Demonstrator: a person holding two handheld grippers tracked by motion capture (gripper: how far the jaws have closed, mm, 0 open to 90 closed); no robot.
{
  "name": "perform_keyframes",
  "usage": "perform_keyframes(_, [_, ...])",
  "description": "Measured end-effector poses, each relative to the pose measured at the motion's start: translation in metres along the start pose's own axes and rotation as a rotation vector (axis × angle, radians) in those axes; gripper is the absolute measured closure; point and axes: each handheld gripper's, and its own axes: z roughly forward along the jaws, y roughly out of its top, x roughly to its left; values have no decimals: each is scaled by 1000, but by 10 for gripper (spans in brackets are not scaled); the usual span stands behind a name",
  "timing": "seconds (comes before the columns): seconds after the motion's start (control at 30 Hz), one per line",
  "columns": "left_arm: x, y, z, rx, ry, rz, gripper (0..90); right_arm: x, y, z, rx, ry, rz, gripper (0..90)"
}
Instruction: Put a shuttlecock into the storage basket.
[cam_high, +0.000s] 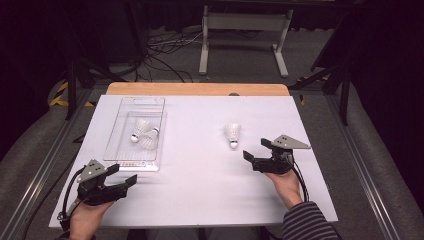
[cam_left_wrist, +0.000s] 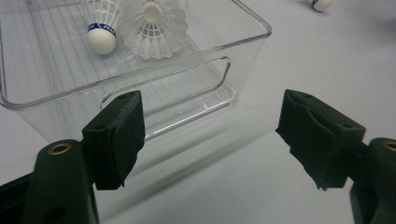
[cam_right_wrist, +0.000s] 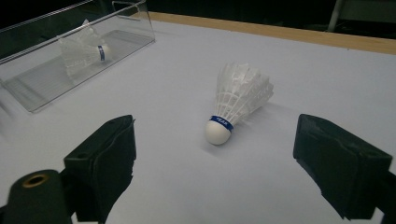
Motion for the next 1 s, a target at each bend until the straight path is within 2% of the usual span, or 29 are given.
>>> perform_keyframes(0.37, [0, 0, 0, 0, 0, 1, 239, -5, 8, 12, 16, -20, 9, 137])
perform_keyframes(0.63, [0, 0, 0, -4, 2, 0, 239, -7, 19, 19, 25, -5, 29, 134])
perform_keyframes(1.0, [-1, 0, 0, -5, -2, -3, 239, -7, 28, 33, 52, -11, 14, 136])
